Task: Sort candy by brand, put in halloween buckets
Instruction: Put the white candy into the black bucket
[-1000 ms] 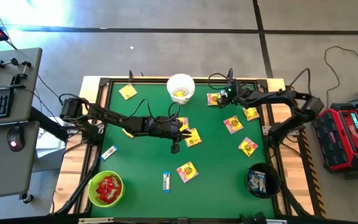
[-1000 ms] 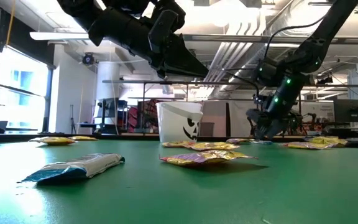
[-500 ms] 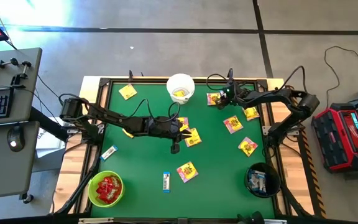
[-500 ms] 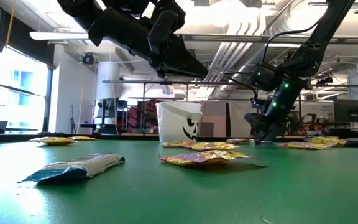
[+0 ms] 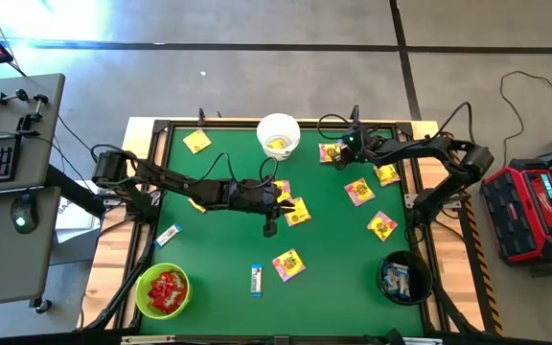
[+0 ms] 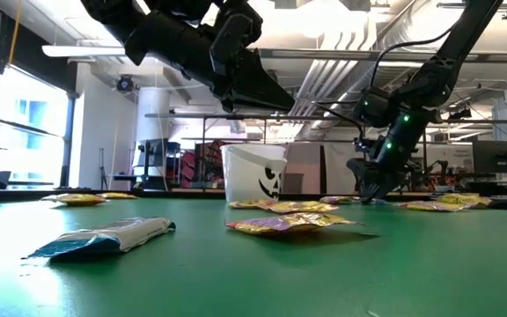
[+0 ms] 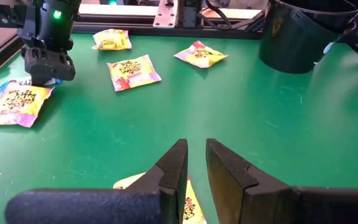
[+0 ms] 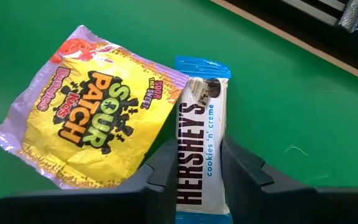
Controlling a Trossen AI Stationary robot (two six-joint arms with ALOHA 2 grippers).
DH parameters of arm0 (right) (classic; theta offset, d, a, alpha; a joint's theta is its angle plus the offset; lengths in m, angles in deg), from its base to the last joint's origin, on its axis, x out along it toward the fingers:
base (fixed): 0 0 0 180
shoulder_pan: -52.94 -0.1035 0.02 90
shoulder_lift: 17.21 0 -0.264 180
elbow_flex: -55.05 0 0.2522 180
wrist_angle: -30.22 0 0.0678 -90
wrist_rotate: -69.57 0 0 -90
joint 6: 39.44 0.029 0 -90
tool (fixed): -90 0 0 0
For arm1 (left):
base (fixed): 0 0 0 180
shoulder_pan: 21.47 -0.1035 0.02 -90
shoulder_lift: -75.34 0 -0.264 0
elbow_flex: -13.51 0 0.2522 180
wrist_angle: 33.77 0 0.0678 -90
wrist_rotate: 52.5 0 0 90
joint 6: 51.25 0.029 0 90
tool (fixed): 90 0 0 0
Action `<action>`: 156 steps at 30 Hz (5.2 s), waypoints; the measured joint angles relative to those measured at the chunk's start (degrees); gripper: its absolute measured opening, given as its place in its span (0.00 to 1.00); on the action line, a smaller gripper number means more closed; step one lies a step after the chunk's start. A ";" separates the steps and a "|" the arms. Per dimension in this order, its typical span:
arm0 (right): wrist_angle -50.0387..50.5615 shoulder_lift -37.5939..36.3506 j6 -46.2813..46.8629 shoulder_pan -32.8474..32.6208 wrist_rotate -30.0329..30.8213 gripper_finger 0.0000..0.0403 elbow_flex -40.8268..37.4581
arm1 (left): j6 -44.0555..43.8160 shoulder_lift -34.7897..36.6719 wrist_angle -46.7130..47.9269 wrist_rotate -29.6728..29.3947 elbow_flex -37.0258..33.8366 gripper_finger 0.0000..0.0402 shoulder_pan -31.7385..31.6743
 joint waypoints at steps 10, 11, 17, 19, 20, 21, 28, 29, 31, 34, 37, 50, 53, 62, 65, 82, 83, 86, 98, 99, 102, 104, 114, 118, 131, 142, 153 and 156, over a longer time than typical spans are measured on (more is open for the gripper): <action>3.19 -3.22 0.69 -0.71 -2.80 0.21 -0.29 | 0.00 0.00 -0.10 -0.40 0.00 0.12 -0.22; 4.21 -4.16 0.92 -0.75 -3.87 0.21 -0.33 | -0.01 0.00 -0.11 -0.42 0.00 0.12 -0.22; 10.48 -10.75 1.32 -2.40 -5.24 0.21 -0.44 | -0.01 0.00 -0.15 -0.55 0.00 0.12 -0.22; 12.87 -12.92 1.78 -3.50 -4.97 0.21 -0.44 | 0.01 0.00 -0.20 -0.55 0.00 0.12 -0.22; 13.47 -14.08 2.02 -4.13 -4.92 0.21 -0.44 | 0.00 0.00 -0.20 -0.55 0.00 0.12 -0.22; 14.03 -15.33 2.17 -4.82 -4.89 0.21 -0.44 | -0.01 0.00 -0.20 -0.55 0.00 0.12 -0.22; 18.86 -23.32 3.68 -9.44 -4.20 0.21 -0.32 | 0.00 0.00 -0.16 -0.55 0.00 0.12 -0.22; 19.98 -24.04 3.68 -9.90 -3.68 0.21 -0.31 | 0.01 0.00 -0.16 -0.55 0.00 0.12 -0.22; 21.72 -24.81 3.69 -10.67 -1.66 0.22 -0.31 | 0.01 0.00 -0.13 -0.54 0.00 0.12 -0.22; 22.88 -24.45 1.99 -10.83 0.04 0.24 -0.31 | -0.01 0.00 -0.13 -0.52 0.00 0.12 -0.22; 22.53 -22.69 -1.66 -10.60 0.15 0.31 -0.31 | 0.01 0.00 -0.09 -0.52 0.00 0.12 -0.22; 10.80 -6.91 -13.74 -2.22 -5.02 0.56 -0.20 | 0.60 0.00 0.07 -0.50 0.00 0.12 -0.22; 9.90 -5.17 -13.73 -1.32 -6.50 0.51 0.01 | 0.95 0.00 0.11 -0.48 0.00 0.12 -0.22; 10.22 -5.01 -12.37 -1.25 -9.52 0.15 -0.01 | 1.02 0.00 0.13 -0.48 0.00 0.12 -0.20; 9.99 -4.93 -12.16 -1.81 -10.62 0.06 0.13 | 1.00 0.00 0.09 -0.48 0.00 0.12 -0.20; 17.69 -18.22 -3.21 -15.12 -13.73 0.04 -0.40 | 1.04 0.00 0.06 -0.48 0.00 0.12 -0.20; 17.81 -18.73 -2.70 -16.41 -13.63 0.04 -0.40 | 1.04 0.00 0.07 -0.48 0.00 0.12 -0.20; 17.65 -20.15 -1.02 -20.33 -13.54 0.04 -0.40 | 1.04 0.00 0.07 -0.48 0.00 0.12 -0.20; 28.91 -20.79 4.53 -26.39 4.02 0.23 -0.23 | 1.04 0.00 0.11 -0.48 0.00 0.12 -0.20; 29.63 -20.55 5.20 -26.01 5.57 0.27 -0.23 | 1.04 0.00 0.10 -0.48 0.00 0.12 -0.20; 30.12 -19.59 5.58 -23.83 6.92 0.39 -0.23 | 1.04 0.00 0.09 -0.48 0.00 0.12 -0.20; 29.46 -18.79 5.11 -21.76 6.49 0.44 -0.23 | 1.04 0.00 0.11 -0.46 0.00 0.12 -0.21; 24.60 -11.26 -0.55 -12.59 -3.99 0.48 -0.21 | 0.91 0.00 1.88 -0.46 0.00 0.12 -0.20; 23.89 -10.15 -0.83 -11.72 -5.50 0.46 -0.03 | 0.95 0.00 1.86 -0.46 0.00 0.12 -0.20; 23.76 -10.36 -2.36 -11.72 -5.21 0.02 -0.09 | 0.98 0.00 1.81 -0.46 0.00 0.12 -0.20; 24.92 -13.69 -2.29 -13.00 -8.09 0.00 -0.34 | 0.99 0.00 2.11 -0.46 0.00 0.12 -0.22; 24.78 -17.03 2.21 -23.17 -2.94 0.00 -0.34 | 1.02 0.00 2.65 -0.47 0.00 0.12 -0.21; 25.42 -19.90 4.66 -27.16 -1.91 0.00 -0.31 | 1.01 0.00 2.82 -0.48 0.00 0.12 -0.21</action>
